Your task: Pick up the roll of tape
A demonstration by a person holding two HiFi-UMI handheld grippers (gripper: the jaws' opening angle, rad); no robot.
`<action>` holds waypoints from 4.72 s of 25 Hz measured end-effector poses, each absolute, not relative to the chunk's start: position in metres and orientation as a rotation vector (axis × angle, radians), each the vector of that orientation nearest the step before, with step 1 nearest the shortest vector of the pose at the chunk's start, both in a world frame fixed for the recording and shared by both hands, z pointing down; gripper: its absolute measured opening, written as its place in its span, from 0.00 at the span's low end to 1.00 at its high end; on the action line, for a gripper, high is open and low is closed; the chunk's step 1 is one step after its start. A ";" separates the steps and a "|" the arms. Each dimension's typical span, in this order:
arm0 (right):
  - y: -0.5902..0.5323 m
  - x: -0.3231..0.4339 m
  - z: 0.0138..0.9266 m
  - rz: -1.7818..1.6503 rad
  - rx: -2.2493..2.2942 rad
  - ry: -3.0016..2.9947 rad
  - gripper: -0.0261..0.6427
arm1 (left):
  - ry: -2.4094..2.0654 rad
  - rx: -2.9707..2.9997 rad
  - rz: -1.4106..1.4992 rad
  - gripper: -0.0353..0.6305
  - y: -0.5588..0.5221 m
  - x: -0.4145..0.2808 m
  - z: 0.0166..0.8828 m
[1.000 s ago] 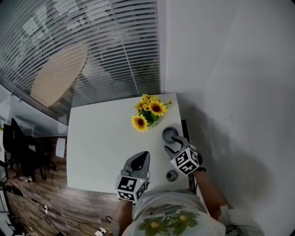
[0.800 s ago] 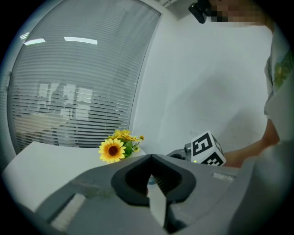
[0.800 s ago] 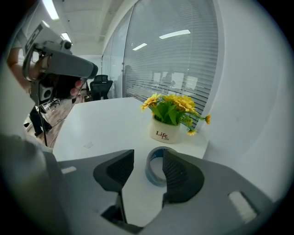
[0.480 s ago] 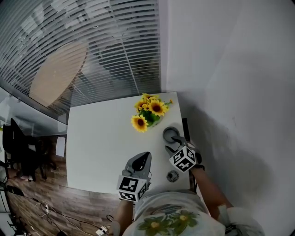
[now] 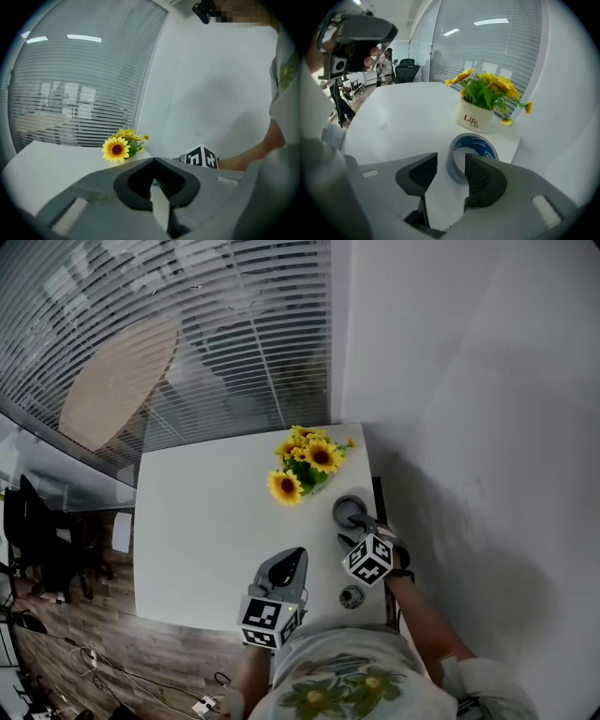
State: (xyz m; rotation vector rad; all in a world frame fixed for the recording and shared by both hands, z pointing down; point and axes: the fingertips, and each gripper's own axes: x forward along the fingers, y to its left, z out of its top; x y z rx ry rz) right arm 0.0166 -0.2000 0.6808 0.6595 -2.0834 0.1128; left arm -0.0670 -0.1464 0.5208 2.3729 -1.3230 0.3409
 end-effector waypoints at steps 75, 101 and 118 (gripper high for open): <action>-0.164 0.001 0.623 0.062 0.561 -2.173 0.14 | -1.356 2.371 0.330 0.06 -0.135 -0.077 0.519; -0.148 0.001 0.553 0.211 0.720 -2.416 0.14 | -1.360 2.400 0.332 0.06 -0.125 -0.074 0.511; -0.128 -0.003 0.522 0.338 0.755 -2.539 0.14 | -1.348 2.434 0.319 0.06 -0.116 -0.067 0.496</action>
